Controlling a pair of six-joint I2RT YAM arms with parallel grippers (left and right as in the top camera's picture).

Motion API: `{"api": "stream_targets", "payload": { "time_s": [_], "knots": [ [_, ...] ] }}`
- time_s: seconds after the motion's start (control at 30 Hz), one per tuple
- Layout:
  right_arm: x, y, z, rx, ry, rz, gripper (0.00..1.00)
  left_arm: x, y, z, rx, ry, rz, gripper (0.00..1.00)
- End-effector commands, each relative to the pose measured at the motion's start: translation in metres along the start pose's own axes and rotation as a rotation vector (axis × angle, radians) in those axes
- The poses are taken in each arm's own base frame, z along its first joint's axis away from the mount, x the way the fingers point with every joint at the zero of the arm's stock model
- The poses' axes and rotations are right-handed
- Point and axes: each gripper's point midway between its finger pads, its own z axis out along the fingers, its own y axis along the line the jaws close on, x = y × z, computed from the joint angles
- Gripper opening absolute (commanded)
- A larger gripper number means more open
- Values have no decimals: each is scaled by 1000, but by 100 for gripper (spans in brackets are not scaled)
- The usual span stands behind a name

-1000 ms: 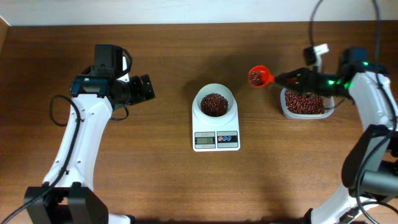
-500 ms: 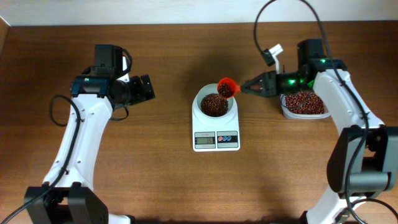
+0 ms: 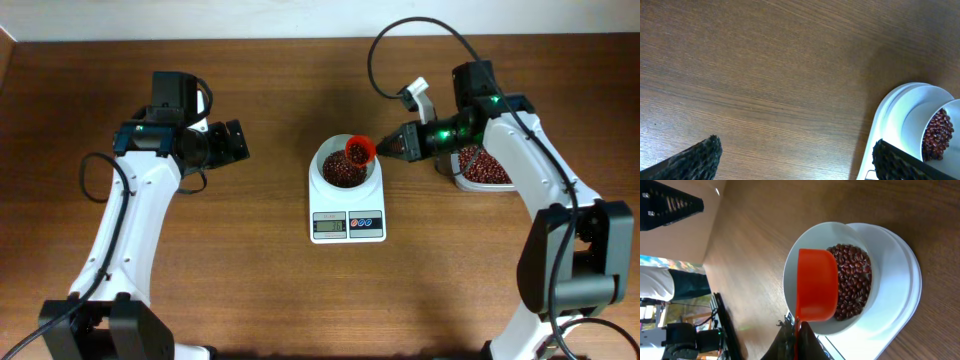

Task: Scoop item into bowl and weigh 50g on scale
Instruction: 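Tip the scoop over the bowl to pour beans in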

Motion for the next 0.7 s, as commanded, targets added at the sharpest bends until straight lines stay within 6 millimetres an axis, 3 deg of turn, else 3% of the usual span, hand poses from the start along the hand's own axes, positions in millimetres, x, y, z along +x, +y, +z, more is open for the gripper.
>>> {"api": "stream_targets", "payload": {
  "time_s": [0.0, 0.1, 0.3, 0.5, 0.67],
  "knots": [
    [-13, 6, 0, 70, 11, -57, 4, 0, -3, 2, 7, 6, 6, 99],
    [-13, 2, -7, 189, 55, -67, 4, 0, -3, 2, 7, 6, 6, 99],
    [-23, 21, -13, 283, 97, -147, 4, 0, -3, 2, 7, 6, 6, 99],
    [-28, 28, -9, 473, 155, -265, 4, 0, -3, 2, 8, 6, 7, 99],
    [-21, 29, 1, 610, 234, -387, 4, 0, -3, 2, 7, 6, 6, 99]
  ]
}}
